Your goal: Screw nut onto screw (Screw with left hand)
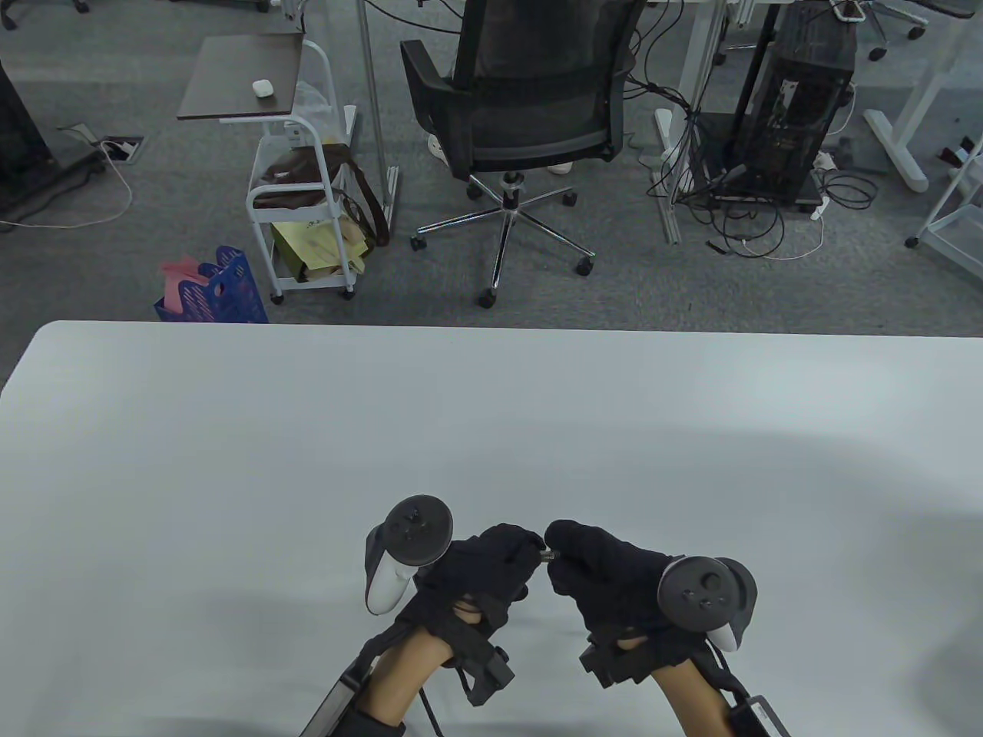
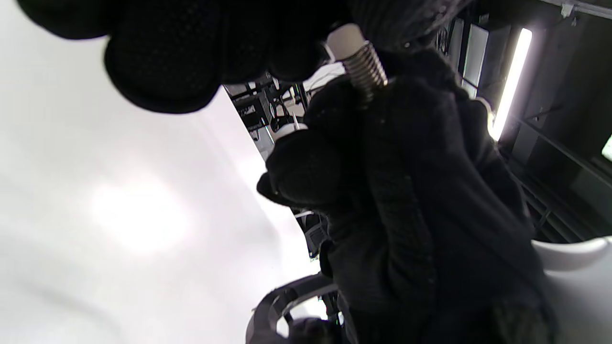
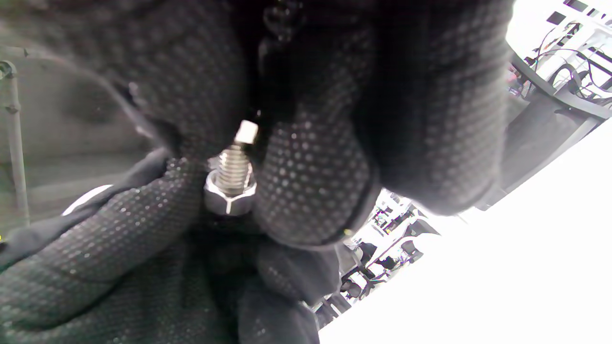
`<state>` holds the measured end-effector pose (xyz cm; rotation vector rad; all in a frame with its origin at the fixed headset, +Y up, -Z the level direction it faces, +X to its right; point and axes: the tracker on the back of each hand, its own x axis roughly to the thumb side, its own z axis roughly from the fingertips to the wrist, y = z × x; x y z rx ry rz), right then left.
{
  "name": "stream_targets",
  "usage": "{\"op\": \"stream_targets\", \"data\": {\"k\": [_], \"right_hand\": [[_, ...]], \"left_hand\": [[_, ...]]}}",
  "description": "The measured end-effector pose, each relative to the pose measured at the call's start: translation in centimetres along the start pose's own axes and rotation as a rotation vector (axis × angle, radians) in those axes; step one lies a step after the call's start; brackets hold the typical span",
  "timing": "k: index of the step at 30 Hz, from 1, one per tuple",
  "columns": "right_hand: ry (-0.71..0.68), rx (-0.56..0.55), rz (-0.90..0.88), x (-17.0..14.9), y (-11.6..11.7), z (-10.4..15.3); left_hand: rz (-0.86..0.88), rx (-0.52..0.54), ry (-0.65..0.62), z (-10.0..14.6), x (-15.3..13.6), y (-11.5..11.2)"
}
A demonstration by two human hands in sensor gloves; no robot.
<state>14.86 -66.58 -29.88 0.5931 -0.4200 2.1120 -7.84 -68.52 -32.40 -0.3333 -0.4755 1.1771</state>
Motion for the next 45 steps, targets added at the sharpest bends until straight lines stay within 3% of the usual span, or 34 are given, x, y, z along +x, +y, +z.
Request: {"op": "stream_targets", "data": {"k": [7, 12, 17, 23, 31, 36, 41, 45], "right_hand": [[0.001, -0.017, -0.017, 0.08, -0.21, -0.04], [0.015, 0.036, -0.013, -0.02, 0.13, -0.11], [0.000, 0.005, 0.007, 0.20, -0.20, -0.10], [-0.006, 0.009, -0.001, 0.30, 0.05, -0.06], [0.002, 0.015, 0.016, 0.34, -0.12, -0.13], [-0.005, 0.005, 0.007, 0.44, -0.11, -0.12], [-0.005, 0.008, 0.016, 0.42, -0.06, -0.09], [0.006, -0.010, -0.015, 0.29, -0.19, -0.07]], "left_hand": [[0.022, 0.030, 0.000, 0.15, -0.16, 0.21], [-0.022, 0.033, 0.015, 0.15, 0.15, 0.06], [0.018, -0.028, -0.003, 0.04, -0.03, 0.07], [0.021, 0.028, 0.003, 0.10, -0.10, 0.23], [0.010, -0.022, -0.013, -0.01, -0.04, -0.01], [0.041, 0.038, 0.007, 0.09, -0.45, 0.25], [0.039, -0.036, -0.003, -0.07, -0.23, 0.17], [0.083, 0.015, 0.007, 0.17, -0.52, 0.48]]}}
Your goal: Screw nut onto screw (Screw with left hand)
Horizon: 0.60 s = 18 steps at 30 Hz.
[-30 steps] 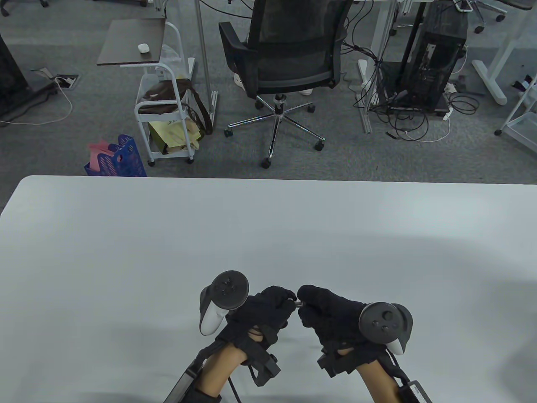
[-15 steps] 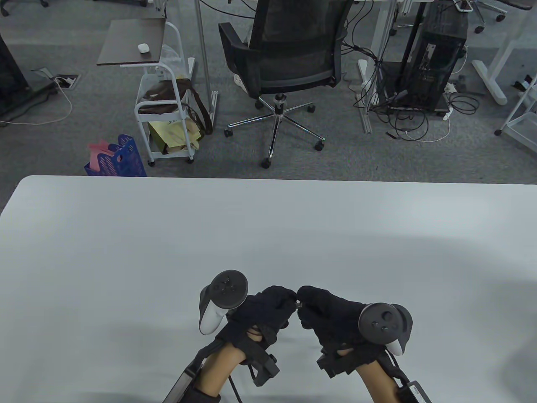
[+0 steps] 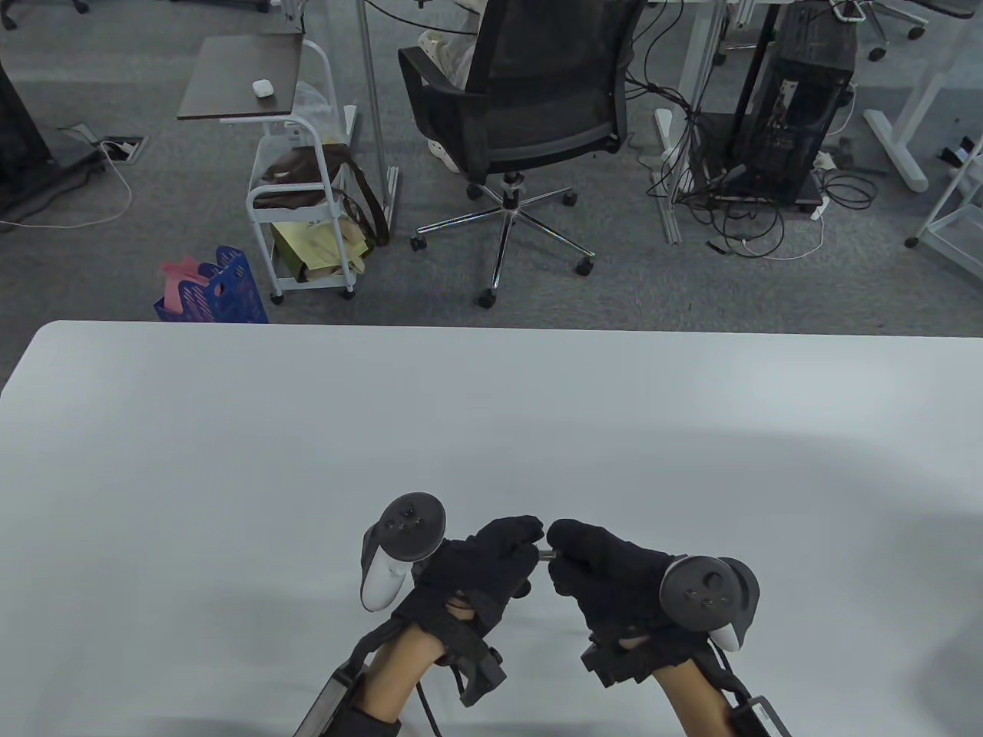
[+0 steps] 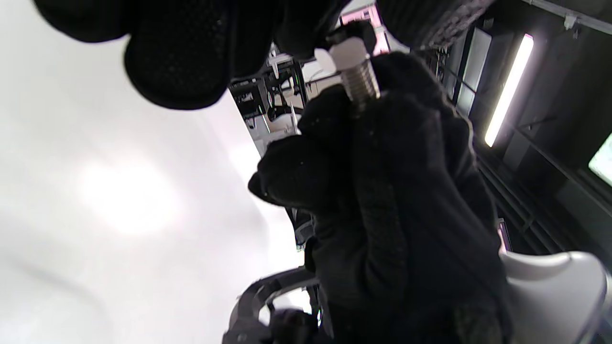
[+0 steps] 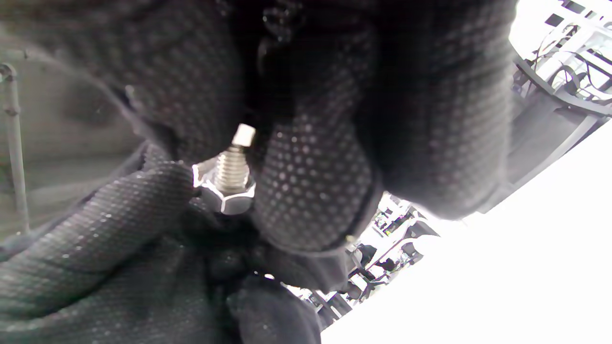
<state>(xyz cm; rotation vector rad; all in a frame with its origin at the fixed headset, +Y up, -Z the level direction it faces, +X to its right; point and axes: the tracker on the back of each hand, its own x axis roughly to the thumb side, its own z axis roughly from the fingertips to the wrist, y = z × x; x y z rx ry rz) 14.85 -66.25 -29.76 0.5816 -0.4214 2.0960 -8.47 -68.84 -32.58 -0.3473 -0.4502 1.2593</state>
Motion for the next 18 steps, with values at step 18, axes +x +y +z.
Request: {"op": "stream_targets", "data": {"k": [18], "right_hand": [[-0.018, 0.035, 0.024, 0.23, 0.23, -0.07]], "left_hand": [[-0.003, -0.034, 0.022, -0.16, 0.08, 0.07]]}}
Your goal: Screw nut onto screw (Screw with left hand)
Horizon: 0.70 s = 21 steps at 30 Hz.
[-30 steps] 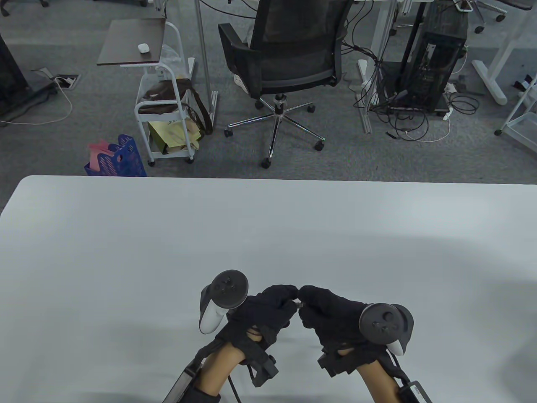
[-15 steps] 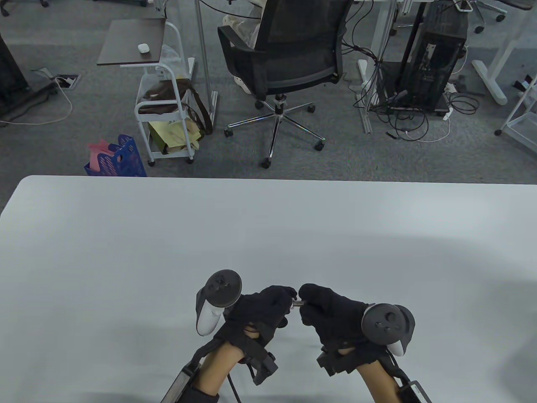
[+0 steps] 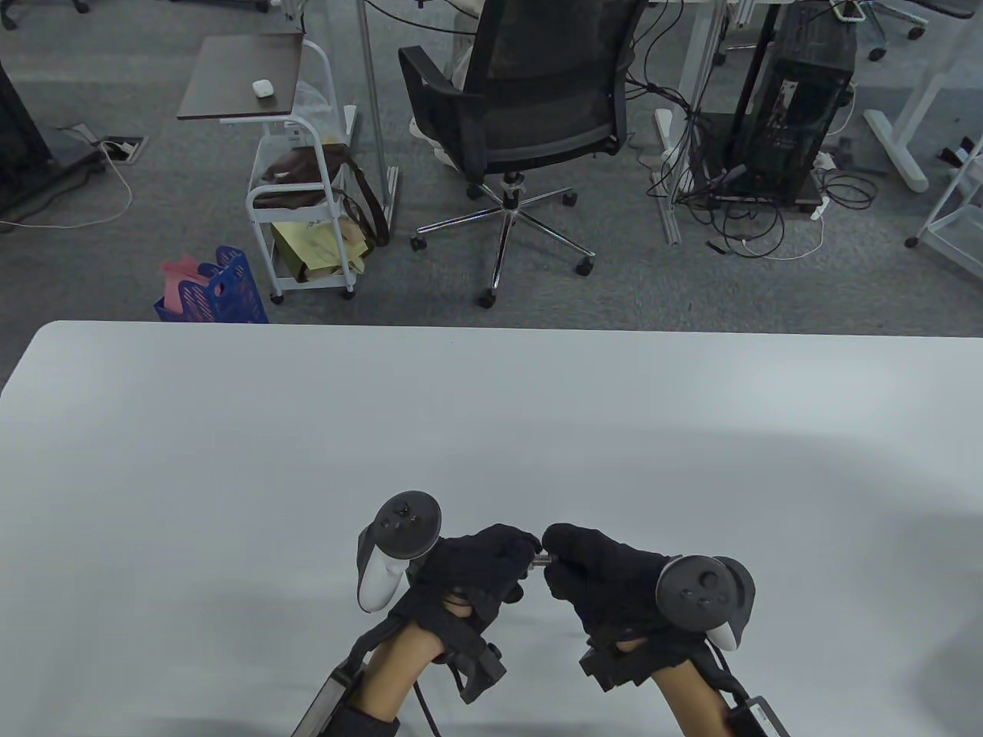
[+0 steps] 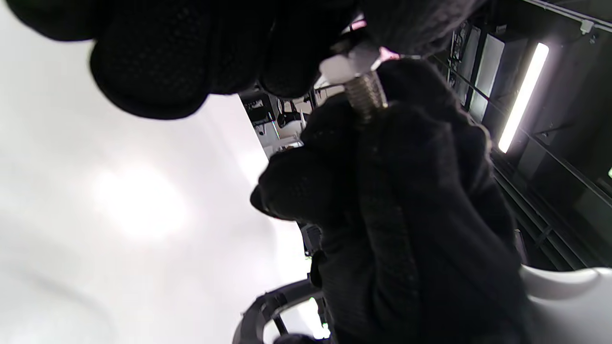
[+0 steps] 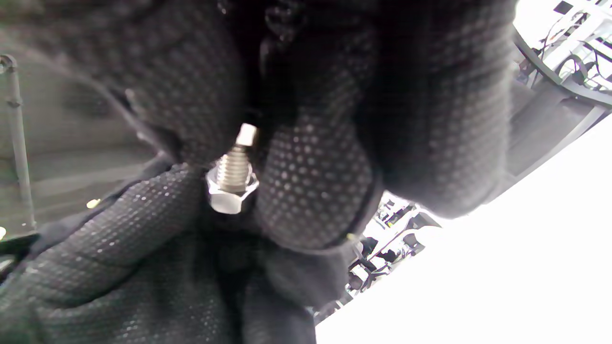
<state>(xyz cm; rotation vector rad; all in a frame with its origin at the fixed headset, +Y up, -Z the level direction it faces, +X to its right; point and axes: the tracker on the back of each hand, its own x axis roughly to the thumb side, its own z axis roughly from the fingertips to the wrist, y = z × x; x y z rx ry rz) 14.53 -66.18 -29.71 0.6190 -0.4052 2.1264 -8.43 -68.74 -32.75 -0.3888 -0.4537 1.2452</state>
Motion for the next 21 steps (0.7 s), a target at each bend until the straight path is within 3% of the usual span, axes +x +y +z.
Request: {"op": "stream_targets", "data": {"k": [5, 10, 16, 21], "right_hand": [[0.003, -0.002, -0.003, -0.10, -0.08, 0.00], [0.014, -0.028, -0.030, -0.22, -0.22, 0.08], [0.037, 0.031, -0.027, -0.60, 0.25, 0.05], [0.020, 0.022, -0.012, -0.37, 0.04, 0.01]], "left_hand": [[-0.023, -0.028, -0.025, -0.07, 0.25, -0.20], [-0.047, 0.020, 0.003, 0.05, -0.02, -0.28], [-0.105, 0.006, 0.007, 0.02, 0.40, -0.43], [-0.043, -0.011, -0.003, 0.03, -0.03, -0.43]]}}
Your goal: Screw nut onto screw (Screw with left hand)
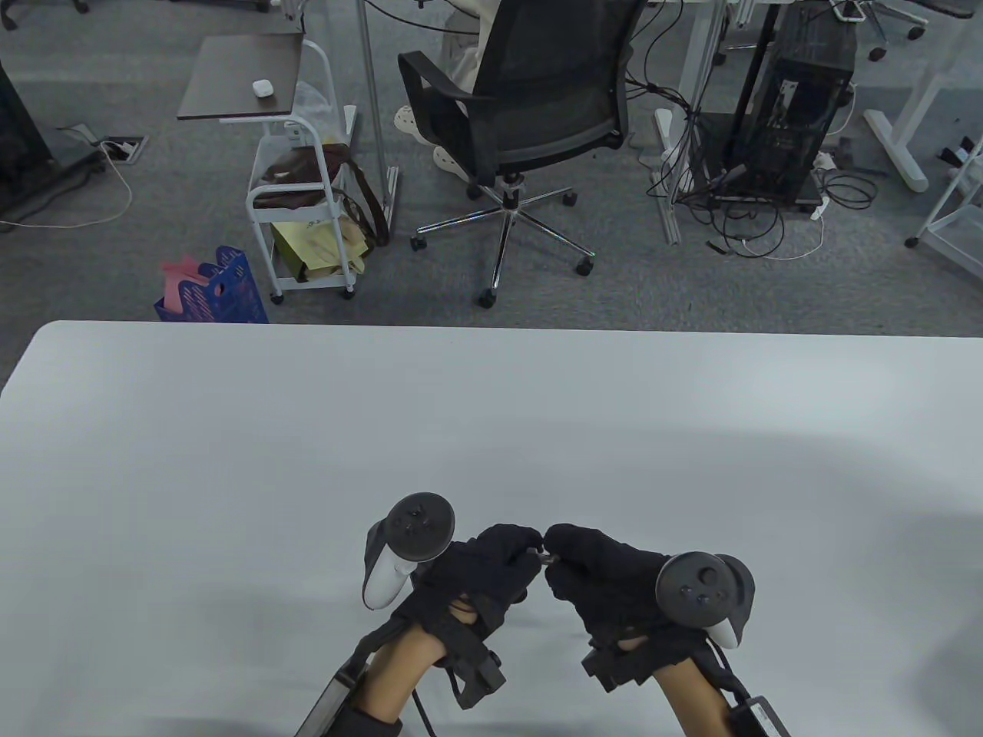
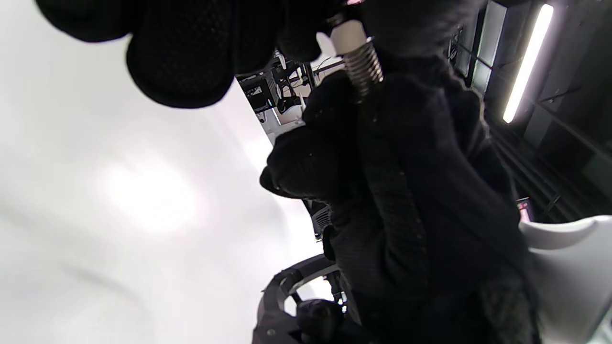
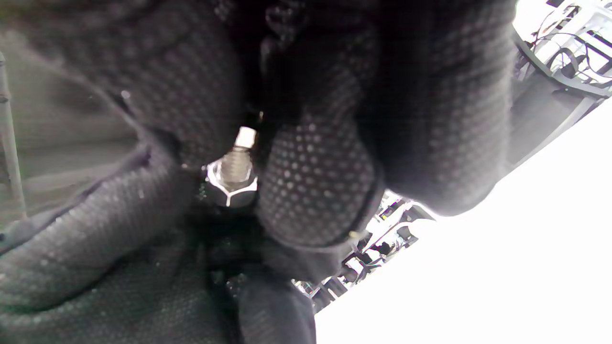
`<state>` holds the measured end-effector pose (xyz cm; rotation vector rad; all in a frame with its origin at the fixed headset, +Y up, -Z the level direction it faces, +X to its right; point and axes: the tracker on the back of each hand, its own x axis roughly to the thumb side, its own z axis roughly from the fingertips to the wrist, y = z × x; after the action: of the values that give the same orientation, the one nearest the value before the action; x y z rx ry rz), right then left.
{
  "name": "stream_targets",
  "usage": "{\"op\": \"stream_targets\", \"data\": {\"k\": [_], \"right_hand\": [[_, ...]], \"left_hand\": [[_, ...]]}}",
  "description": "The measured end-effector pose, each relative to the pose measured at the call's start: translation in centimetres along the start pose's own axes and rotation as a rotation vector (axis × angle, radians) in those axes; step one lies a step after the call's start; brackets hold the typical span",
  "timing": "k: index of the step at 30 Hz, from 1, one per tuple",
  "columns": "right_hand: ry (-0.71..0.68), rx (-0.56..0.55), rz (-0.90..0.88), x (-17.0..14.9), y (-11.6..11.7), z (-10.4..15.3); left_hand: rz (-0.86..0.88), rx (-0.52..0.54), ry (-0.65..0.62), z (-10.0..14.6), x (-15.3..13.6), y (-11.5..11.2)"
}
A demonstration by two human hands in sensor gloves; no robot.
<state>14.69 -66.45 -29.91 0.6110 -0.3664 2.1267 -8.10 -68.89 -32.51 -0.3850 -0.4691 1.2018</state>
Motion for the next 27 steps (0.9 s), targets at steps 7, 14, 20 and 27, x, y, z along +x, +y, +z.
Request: {"op": "stream_targets", "data": {"k": [7, 14, 20, 27], "right_hand": [[-0.012, -0.013, 0.003, 0.14, 0.08, 0.05], [-0.006, -0.028, -0.011, 0.06, -0.02, 0.06], [-0.012, -0.026, -0.004, 0.15, 0.02, 0.10], [-0.007, -0.032, -0.013, 0.08, -0.07, 0.08]], "left_hand": [[-0.024, -0.005, -0.001, -0.05, 0.37, -0.04], [0.005, 0.020, 0.009, 0.10, -0.06, 0.12], [-0.017, -0.011, -0.011, 0.00, 0.45, 0.07], [0.015, 0.029, -0.002, 0.10, 0.04, 0.24]]}}
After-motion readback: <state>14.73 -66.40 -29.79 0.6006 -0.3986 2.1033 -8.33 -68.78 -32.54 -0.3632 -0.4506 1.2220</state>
